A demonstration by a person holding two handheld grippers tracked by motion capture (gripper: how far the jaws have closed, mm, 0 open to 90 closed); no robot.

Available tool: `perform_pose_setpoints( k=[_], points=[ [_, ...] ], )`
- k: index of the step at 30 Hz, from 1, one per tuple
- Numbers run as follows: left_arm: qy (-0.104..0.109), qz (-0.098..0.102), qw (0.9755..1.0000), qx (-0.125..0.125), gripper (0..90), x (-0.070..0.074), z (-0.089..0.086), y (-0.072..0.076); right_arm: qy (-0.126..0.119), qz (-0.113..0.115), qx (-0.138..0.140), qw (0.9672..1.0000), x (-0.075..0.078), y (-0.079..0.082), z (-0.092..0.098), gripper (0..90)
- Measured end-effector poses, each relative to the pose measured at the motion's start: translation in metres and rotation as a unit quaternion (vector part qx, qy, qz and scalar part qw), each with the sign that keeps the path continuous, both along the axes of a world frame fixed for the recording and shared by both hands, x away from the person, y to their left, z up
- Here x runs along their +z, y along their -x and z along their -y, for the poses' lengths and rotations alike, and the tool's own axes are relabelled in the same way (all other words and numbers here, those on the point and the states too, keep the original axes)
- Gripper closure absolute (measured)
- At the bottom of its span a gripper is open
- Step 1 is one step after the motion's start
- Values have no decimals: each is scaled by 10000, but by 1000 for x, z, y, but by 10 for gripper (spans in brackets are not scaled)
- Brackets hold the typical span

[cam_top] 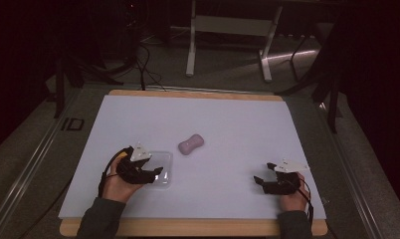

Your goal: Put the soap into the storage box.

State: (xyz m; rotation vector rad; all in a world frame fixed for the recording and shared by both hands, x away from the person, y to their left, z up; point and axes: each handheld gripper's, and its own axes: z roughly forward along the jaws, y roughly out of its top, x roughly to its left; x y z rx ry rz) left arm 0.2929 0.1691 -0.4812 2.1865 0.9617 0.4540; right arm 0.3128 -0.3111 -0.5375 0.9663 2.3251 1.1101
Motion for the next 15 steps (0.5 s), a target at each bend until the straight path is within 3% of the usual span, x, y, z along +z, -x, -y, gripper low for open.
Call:
perform_pose_setpoints(
  k=[15],
  points=[
    [26,54,9999,-82,387,14,4,-9,12,13,-2,10000,0,0,0,224]
  ],
)
